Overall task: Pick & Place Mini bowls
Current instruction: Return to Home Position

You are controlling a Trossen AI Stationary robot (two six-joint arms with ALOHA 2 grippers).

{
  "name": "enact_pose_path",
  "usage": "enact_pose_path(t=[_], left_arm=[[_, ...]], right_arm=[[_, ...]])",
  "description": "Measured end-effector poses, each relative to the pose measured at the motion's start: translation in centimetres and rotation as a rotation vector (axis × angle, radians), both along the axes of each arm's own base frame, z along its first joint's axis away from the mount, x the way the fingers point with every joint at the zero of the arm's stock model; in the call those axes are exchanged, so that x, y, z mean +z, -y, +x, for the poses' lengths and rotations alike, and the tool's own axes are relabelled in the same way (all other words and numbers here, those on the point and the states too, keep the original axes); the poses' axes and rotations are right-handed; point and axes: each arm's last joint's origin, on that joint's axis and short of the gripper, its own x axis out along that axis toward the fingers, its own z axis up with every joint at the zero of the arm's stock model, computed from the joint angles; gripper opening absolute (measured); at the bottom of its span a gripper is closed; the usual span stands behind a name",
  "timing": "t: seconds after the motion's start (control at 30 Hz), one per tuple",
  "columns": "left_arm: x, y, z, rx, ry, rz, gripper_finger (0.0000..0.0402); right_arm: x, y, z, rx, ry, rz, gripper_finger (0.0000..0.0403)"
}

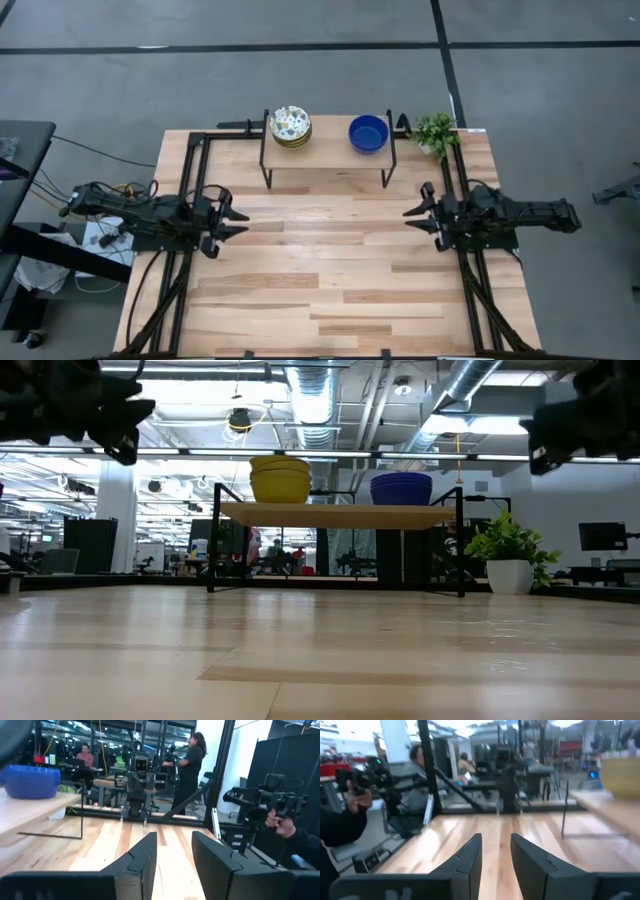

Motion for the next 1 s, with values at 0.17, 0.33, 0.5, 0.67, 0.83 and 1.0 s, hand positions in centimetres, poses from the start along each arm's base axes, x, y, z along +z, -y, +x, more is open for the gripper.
enact_pose_path(t=[0.17, 0.33, 0.5, 0.67, 0.83, 1.0], left_arm=[[-0.32, 0.02, 0.09, 0.000, -0.002, 0.000, 0.0121], [-0.33, 0.02, 0.10, 0.003, -0.003, 0.009, 0.0121], [-0.35, -0.01, 0.13, 0.023, -0.004, 0.029, 0.0121], [-0.38, -0.01, 0.16, 0.026, -0.008, 0.028, 0.0121], [-0.60, 0.05, 0.41, 0.025, -0.037, 0.033, 0.0121], [-0.99, 0.16, 0.81, 0.024, -0.084, 0.044, 0.0121]], right_arm=[[-0.36, 0.00, 0.16, 0.000, -0.035, 0.003, 0.0093], [-0.61, -0.06, 0.13, 0.006, -0.056, -0.006, 0.0093], [-0.64, -0.06, 0.13, 0.005, -0.059, -0.007, 0.0093], [-0.63, -0.06, 0.13, 0.005, -0.059, -0.010, 0.0093], [-0.64, -0.06, 0.13, 0.005, -0.058, -0.016, 0.0093], [-0.86, -0.06, 0.13, 0.005, -0.082, -0.011, 0.0093]])
